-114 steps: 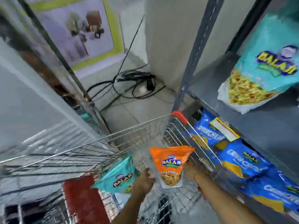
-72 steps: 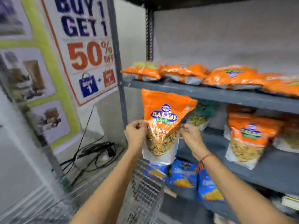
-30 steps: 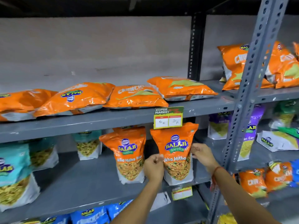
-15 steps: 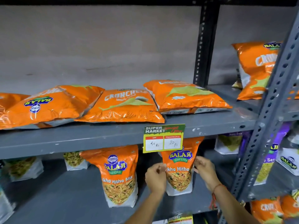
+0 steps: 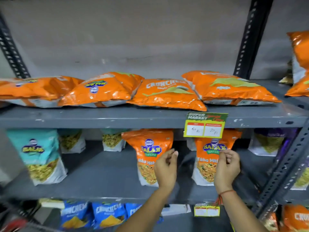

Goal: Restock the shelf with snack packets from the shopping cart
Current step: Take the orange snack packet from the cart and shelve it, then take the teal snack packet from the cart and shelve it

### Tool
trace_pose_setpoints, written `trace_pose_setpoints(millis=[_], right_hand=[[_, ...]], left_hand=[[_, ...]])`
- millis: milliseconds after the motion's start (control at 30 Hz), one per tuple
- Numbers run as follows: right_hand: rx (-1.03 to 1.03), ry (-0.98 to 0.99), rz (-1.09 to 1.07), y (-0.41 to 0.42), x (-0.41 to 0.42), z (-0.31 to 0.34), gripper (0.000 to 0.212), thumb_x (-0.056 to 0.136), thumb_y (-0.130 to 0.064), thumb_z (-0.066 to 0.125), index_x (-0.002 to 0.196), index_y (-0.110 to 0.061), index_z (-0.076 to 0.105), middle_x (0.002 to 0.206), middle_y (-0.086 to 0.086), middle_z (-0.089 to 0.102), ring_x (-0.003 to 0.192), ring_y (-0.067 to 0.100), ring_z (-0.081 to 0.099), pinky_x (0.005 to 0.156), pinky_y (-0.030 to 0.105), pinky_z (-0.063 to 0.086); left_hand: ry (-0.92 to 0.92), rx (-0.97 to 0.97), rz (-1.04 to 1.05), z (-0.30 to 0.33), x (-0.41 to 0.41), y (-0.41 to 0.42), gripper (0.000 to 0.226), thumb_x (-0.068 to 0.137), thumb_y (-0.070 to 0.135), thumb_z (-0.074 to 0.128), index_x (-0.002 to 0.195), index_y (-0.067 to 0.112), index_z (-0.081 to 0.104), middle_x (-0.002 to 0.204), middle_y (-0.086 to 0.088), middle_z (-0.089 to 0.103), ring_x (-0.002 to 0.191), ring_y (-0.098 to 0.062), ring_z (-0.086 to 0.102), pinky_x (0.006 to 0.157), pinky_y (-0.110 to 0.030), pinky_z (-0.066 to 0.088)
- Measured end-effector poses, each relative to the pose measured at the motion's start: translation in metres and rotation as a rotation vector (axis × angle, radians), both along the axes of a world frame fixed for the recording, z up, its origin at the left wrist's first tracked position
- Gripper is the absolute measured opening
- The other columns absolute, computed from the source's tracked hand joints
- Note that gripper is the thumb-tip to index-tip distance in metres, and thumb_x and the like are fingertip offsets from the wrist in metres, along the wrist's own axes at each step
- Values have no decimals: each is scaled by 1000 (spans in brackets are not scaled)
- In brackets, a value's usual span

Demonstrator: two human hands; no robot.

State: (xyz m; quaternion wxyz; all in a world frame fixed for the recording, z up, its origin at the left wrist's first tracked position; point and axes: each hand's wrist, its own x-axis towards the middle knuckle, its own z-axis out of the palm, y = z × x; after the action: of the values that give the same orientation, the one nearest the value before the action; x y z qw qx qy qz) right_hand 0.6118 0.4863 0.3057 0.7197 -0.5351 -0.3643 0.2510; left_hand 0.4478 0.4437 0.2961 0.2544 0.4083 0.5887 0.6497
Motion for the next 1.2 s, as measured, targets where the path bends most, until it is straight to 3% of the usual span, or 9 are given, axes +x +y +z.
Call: trace_pose_setpoints(millis=[100, 200, 367, 433, 600, 700, 900, 1100, 1200], right_hand=[[76, -1, 151, -34, -55, 8, 8, 76, -28, 54, 72, -34, 54, 73, -15, 63, 66, -3, 54, 66, 12, 42], [118, -31, 385, -77, -123, 16, 7, 79, -28, 52, 77, -32, 58, 76, -11, 62, 75, 12, 55, 73, 31, 42], [103, -10, 741, -160, -245, 59, 10, 80, -27, 55, 83, -25, 63, 86, -11, 70, 83, 4, 59, 77, 20, 44], [71, -28, 917, -190, -292, 69, 10, 82, -26, 58, 88, -28, 65, 98, 5, 68, 90, 11, 60, 80, 25, 44], [-72, -182, 1319, -262, -394, 54, 14, 87, -18, 60, 100, -18, 64, 92, -2, 65, 80, 2, 59, 68, 6, 44], [-189, -318, 1529, -299, -443, 15, 18, 88, -4, 59, 105, -4, 64, 86, -2, 63, 69, -10, 58, 67, 5, 44], [-421, -827, 1941, -354, -531, -89, 19, 85, -1, 62, 104, 1, 64, 78, -6, 57, 72, 1, 50, 63, 1, 40], [-505, -1330, 2143, -380, -608, -208, 11, 73, -21, 68, 79, -29, 65, 85, 2, 67, 87, 19, 61, 84, 41, 55], [-694, -1538, 2167, -388, -626, -263, 37, 83, -16, 65, 120, -13, 59, 111, 3, 54, 98, 15, 51, 79, 24, 44]], left_hand=[[-3, 57, 85, 20, -45, -36, 17, 82, 39, 67, 94, 28, 74, 79, 20, 73, 77, 0, 69, 79, -31, 57], [5, 133, 169, 47, -104, -83, 31, 80, 44, 67, 100, 22, 73, 91, 9, 77, 83, -2, 70, 85, -34, 57], [-16, 231, 323, 94, -210, -173, 27, 84, 24, 69, 106, 9, 71, 91, 3, 73, 80, 4, 66, 81, -22, 54], [-9, 218, 412, 99, -253, -208, 30, 83, 26, 69, 107, 10, 70, 95, 3, 74, 82, 0, 67, 81, -23, 54], [20, 128, 628, 67, -350, -305, 26, 82, 28, 69, 102, 12, 72, 91, 2, 74, 75, 4, 65, 80, -22, 55], [32, -46, 763, 21, -394, -368, 23, 83, 31, 68, 99, 15, 73, 88, 3, 75, 76, 0, 66, 81, -23, 54], [-45, -608, 1037, -115, -439, -510, 44, 78, 50, 48, 61, 10, 58, 56, -9, 59, 62, -29, 62, 60, -36, 49], [-340, -1189, 794, -233, -418, -605, 51, 65, 54, 43, 69, 12, 72, 71, -9, 75, 79, -30, 71, 69, -33, 54], [-447, -1310, 593, -267, -413, -604, 40, 75, 35, 53, 102, 11, 69, 106, -20, 72, 103, -35, 67, 85, -36, 51]])
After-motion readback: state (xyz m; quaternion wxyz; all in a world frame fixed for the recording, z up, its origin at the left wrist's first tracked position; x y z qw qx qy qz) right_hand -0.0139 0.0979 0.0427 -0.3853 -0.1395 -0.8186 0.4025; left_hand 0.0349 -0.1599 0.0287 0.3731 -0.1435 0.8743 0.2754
